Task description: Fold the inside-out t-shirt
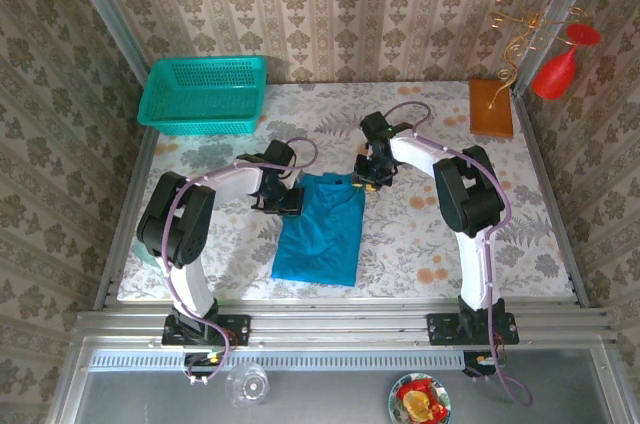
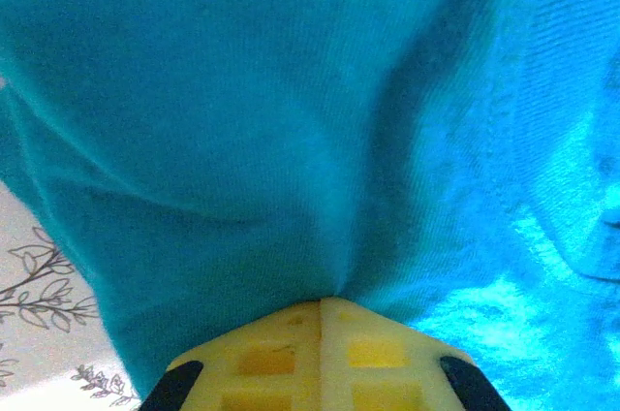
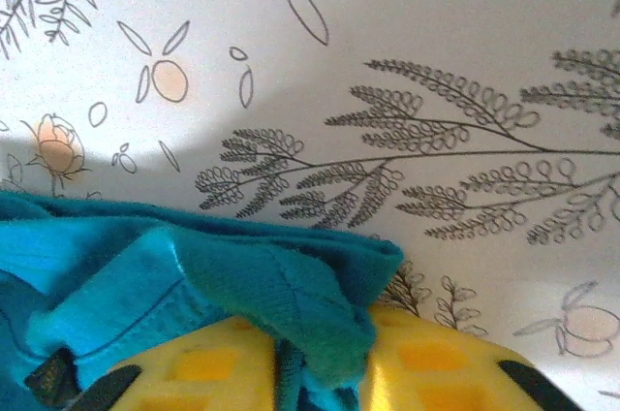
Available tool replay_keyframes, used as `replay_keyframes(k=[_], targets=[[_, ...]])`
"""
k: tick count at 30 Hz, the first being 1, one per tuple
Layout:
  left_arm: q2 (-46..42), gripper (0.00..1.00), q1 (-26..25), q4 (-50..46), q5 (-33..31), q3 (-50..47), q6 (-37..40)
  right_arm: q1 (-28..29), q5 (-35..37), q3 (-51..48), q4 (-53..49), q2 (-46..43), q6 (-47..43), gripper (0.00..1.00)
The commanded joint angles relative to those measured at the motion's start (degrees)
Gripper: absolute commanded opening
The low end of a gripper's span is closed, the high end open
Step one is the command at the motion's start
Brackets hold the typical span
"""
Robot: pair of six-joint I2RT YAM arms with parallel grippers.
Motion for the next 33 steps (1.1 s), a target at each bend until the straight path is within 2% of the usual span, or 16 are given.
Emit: replay_keyframes(k=[1,4,9,15,21,26,30,33], targets=[[3.9,0.05,-0.3,0.1,-2.8,-3.6,0.5,0.6,-0.5,0.2,1.0,1.6,0.6,0.20],[2.6,0.05,-0.3,1.7,-1.5,-4.5,-0.2,0.6,0.2,-0.2,1.2,0.7,0.3,0.10],[-0.8,0.05,-1.6,5.8,1.5,-8.0,-2.7,0.0,-0.2,-0.7,-0.3,-0.8,-2.8,0.00],[-7.5,0.08,-5.4,11.6,5.0,-9.0,-7.5,-1.8,1.7,0.1,-6.1,-2.9,-12.9,0.00],[-13.6,0.27,-2.9,11.1,-3.4,-5.9,-8.6,-3.4,5.5,5.1,-12.5,-1.5,-21.9,0.00],[-11.1,0.37,1.9,7.8,-4.8,-2.8,-9.6,-4.5,6.2,8.4,-15.1,0.2,-23.4,0.00],[-8.2,0.43,2.4,6.7,-5.8,-0.9,-9.7,-4.5,5.1,8.3,-14.8,-0.1,-22.8,0.00],[-5.7,0.44,2.8,9.4,-3.5,-0.3,-9.9,-4.6,4.3,7.9,-14.7,-0.5,-22.5,0.00]])
